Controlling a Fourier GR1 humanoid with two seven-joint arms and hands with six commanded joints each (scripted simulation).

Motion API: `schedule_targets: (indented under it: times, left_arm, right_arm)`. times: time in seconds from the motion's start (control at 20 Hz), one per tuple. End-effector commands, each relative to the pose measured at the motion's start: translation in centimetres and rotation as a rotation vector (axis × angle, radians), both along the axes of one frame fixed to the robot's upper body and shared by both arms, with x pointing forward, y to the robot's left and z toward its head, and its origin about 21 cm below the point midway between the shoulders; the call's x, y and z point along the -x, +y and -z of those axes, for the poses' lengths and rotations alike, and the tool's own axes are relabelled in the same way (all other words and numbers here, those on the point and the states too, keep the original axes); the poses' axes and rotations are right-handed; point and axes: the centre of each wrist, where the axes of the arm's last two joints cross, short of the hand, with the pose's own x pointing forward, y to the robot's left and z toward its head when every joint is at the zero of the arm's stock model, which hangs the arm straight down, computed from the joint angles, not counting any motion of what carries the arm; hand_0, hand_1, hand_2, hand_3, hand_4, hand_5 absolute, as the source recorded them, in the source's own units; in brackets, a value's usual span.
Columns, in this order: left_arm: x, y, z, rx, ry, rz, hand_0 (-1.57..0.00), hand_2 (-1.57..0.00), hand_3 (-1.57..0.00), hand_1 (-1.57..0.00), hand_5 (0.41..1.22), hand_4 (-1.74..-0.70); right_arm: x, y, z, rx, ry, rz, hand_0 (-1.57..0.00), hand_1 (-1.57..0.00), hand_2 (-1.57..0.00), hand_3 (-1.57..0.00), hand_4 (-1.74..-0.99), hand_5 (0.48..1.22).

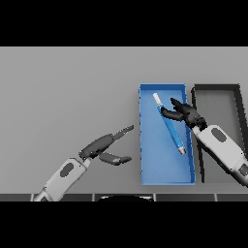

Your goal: Pick up the blue pipe and place it into the blue bin.

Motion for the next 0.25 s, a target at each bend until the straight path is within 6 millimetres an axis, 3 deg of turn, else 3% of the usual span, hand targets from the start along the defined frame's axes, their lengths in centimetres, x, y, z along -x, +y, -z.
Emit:
schedule_targets:
  times: [0.0,0.2]
  left_arm:
    - [-0.11,-0.04,-0.03,-0.003,-0.004,-0.003,0.0,0.0,0.0,0.0,0.471,-0.83]
    - [0.02,0.02,-0.09,-0.004,-0.001,-0.001,0.0,0.0,0.0,0.0,0.474,-0.83]
  right_arm:
    - [-0.09,0.0,0.01,0.013,-0.001,-0.007,-0.02,-0.01,-0.01,-0.01,-1.186,0.774]
    - [-0.03,0.49,-0.33,0.028,0.004,-0.02,-0.02,-0.01,-0.01,-0.01,-1.186,0.769]
